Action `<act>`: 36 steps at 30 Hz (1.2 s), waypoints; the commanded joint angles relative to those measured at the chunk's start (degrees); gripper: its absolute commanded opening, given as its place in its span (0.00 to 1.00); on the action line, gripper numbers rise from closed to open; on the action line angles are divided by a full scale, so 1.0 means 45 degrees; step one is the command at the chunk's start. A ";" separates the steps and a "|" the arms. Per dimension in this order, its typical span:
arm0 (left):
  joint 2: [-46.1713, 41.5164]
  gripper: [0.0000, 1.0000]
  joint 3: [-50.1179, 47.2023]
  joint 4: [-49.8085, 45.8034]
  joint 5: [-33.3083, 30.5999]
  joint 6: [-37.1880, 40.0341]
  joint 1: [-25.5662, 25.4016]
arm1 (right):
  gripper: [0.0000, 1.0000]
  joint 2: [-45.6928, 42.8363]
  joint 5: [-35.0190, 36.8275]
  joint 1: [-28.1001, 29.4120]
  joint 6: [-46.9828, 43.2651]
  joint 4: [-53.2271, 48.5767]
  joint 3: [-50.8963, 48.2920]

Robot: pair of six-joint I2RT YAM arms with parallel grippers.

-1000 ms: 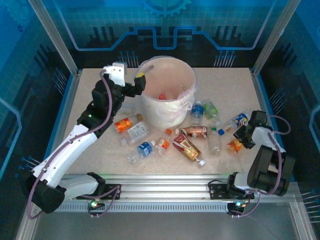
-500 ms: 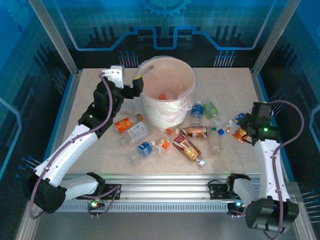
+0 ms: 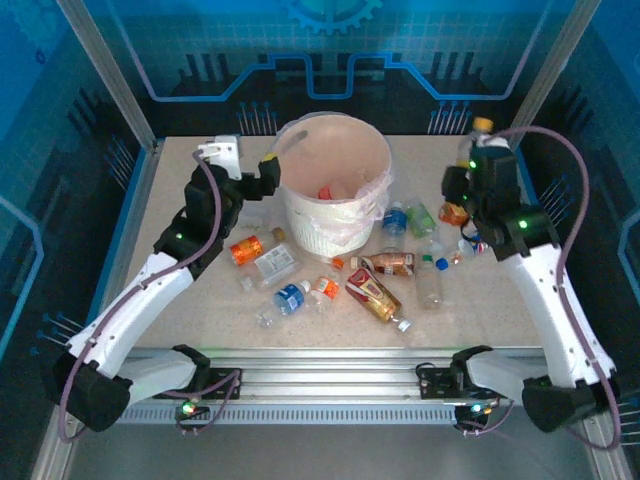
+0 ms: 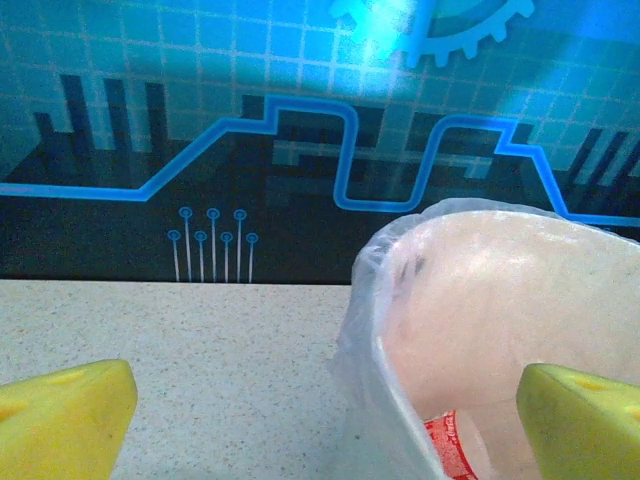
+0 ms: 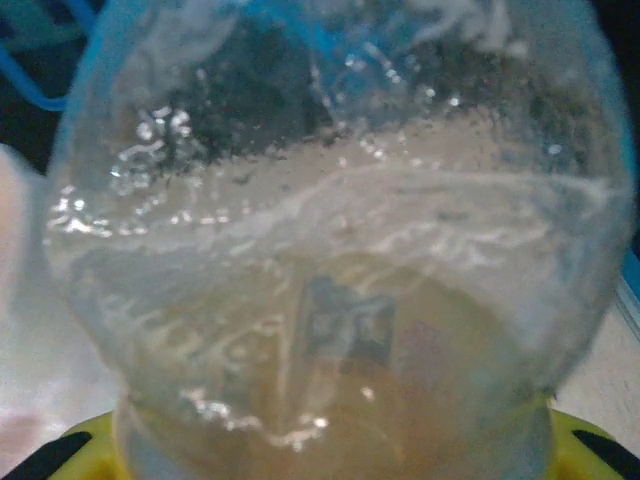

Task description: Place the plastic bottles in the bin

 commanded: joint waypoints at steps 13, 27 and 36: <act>-0.0962 0.99 -0.0745 -0.0846 -0.0937 -0.0680 0.0263 | 0.32 0.7579 -0.2039 0.3661 -0.3627 0.0911 0.9005; -0.1007 0.99 -0.0762 -0.0990 -0.1306 -0.0661 0.0443 | 0.32 1.0571 -0.4750 0.3744 -0.3450 -0.1355 1.0682; -0.1045 0.99 -0.0531 -0.1462 -0.1416 -0.0669 0.0562 | 0.33 1.1342 -0.4862 0.3660 -0.3901 -0.2601 1.0535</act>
